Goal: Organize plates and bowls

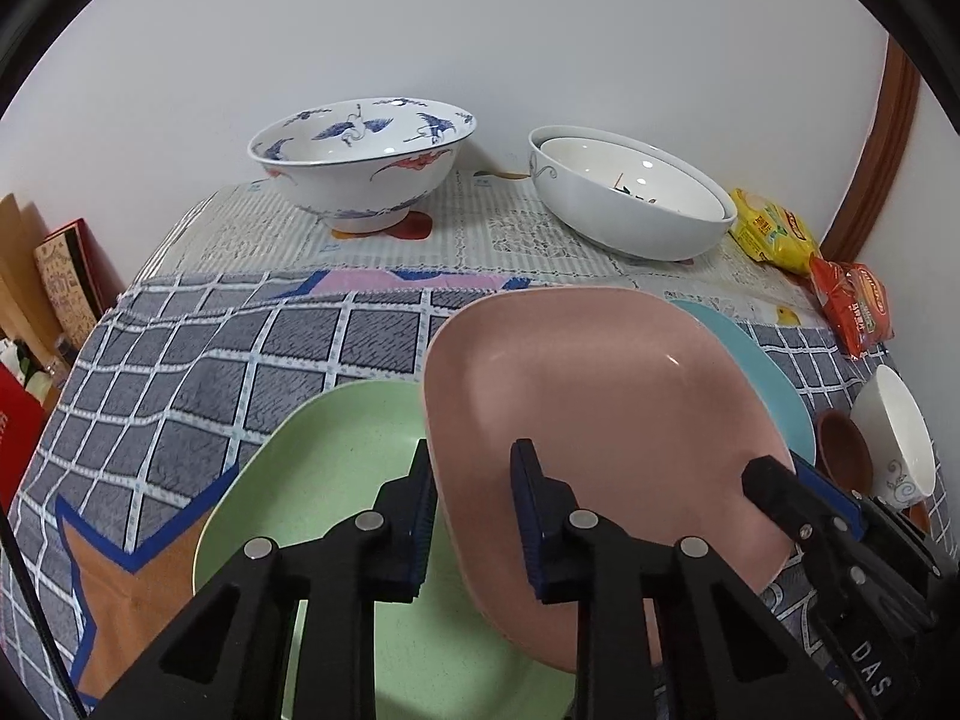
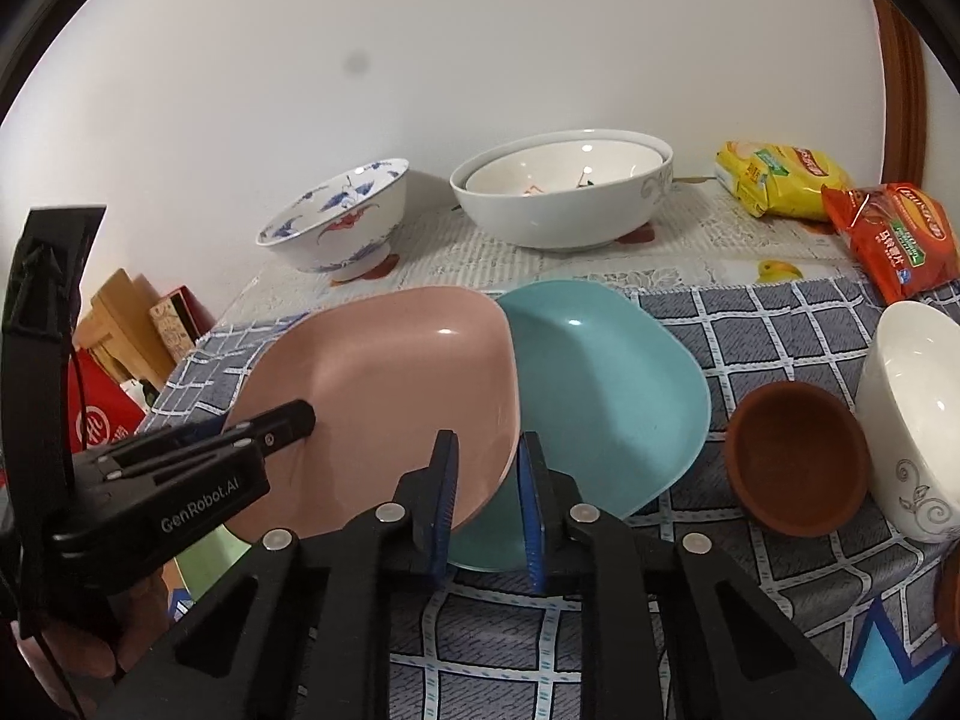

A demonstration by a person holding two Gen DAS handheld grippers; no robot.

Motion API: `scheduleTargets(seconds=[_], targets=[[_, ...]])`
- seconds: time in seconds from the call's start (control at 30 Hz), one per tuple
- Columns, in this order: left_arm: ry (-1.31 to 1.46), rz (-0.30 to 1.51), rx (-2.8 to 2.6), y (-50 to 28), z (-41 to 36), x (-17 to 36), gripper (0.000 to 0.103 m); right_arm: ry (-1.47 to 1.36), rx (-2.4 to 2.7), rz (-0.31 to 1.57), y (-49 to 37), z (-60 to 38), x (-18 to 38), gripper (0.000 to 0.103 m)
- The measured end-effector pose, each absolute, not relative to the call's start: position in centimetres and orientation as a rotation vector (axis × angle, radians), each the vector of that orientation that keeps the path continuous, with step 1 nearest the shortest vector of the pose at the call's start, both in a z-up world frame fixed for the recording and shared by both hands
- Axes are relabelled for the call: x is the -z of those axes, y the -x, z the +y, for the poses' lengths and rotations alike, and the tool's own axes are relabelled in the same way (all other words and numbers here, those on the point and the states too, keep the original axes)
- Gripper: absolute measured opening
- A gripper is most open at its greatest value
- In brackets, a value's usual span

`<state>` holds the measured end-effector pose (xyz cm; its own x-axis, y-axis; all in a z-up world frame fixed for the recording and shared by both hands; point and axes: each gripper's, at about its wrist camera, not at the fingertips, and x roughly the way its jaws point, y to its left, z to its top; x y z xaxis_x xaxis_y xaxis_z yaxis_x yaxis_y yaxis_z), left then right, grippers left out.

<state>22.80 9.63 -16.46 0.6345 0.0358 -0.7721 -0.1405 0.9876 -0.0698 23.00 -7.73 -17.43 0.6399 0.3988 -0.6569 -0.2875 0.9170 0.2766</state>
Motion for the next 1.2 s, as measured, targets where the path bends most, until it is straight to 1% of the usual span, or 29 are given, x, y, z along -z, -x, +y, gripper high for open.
scheduleTargets(seconds=[0.17, 0.33, 0.7, 1.2], targets=[[0.142, 0.890, -0.129, -21.5, 10.1, 16.1, 0.023, -0.164, -0.433, 0.772, -22.3, -7.8, 17.0, 0.014], [0.146, 0.897, -0.149, -20.0, 10.7, 15.4, 0.023, -0.170, -0.467, 0.729, -20.9, -7.5, 15.9, 0.014], [0.141, 0.892, -0.222, -17.3, 11.7, 13.9, 0.022, -0.217, -0.546, 0.724, -19.3, -6.9, 15.0, 0.014], [0.176, 0.936, -0.329, -15.3, 14.9, 15.1, 0.022, -0.193, -0.648, 0.790, -18.9, -3.6, 16.0, 0.014]])
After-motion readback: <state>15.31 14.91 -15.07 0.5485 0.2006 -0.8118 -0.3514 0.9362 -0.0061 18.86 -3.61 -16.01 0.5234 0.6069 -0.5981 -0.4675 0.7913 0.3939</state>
